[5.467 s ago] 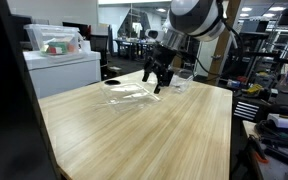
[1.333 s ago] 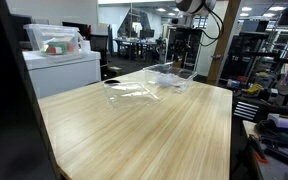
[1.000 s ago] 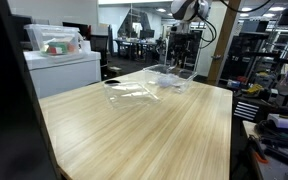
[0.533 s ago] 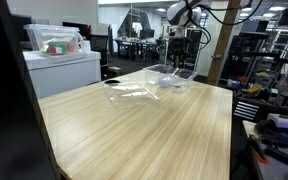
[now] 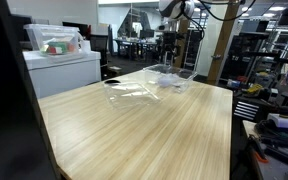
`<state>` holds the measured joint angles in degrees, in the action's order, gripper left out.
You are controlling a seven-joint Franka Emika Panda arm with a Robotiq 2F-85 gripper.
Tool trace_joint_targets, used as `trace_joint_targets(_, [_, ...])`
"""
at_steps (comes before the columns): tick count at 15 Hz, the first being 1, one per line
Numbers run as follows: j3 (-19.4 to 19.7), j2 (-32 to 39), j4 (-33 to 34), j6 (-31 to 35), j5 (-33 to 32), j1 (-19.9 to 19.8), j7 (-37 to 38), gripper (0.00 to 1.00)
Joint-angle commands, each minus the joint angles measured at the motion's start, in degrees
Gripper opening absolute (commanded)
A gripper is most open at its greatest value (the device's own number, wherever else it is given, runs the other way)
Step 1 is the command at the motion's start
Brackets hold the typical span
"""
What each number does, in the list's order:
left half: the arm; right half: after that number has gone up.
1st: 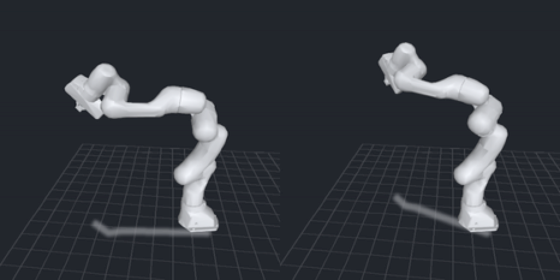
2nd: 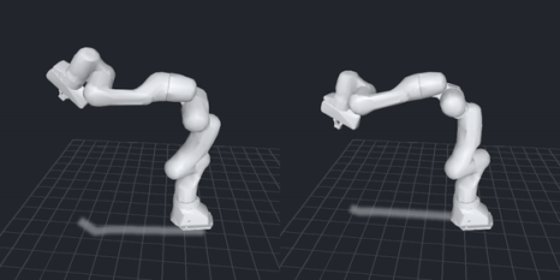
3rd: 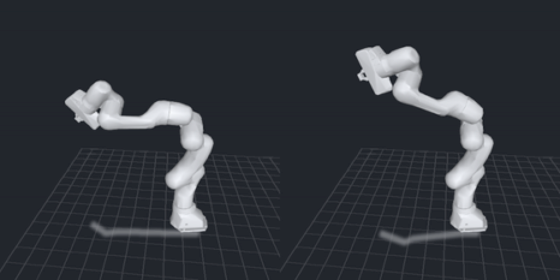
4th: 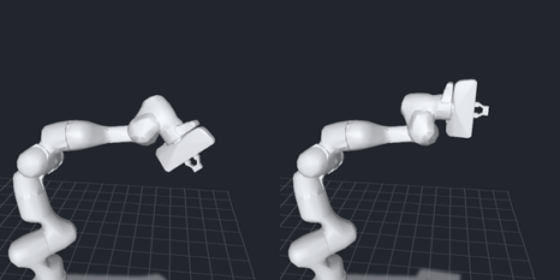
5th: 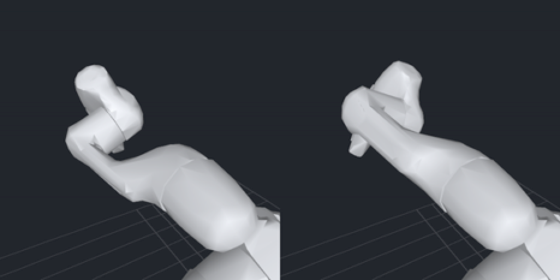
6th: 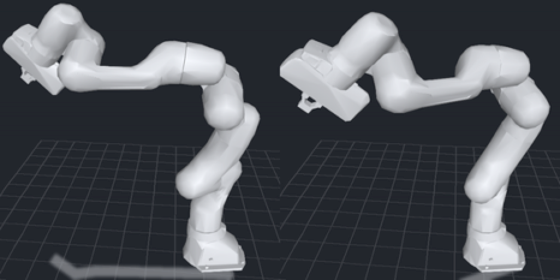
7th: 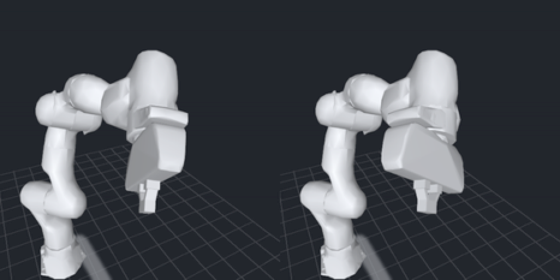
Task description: Put the fork in the container and the lid on top
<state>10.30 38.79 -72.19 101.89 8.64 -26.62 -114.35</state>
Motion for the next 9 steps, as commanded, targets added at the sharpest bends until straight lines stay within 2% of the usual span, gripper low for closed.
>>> trace_joint_targets(1, [-0.93,-6.41,-8.46,5.09,2.68,4.13,8.31,1.00])
trace_joint_targets(4, [-2.55,-11.89,-17.89,12.24,4.74,8.64,11.36,1.00])
trace_joint_targets(5, [-4.53,-12.93,-19.85,13.42,3.50,8.37,11.72,1.00])
trace_joint_targets(9, [-6.35,-15.91,-29.51,17.14,1.32,11.46,11.16,1.00])
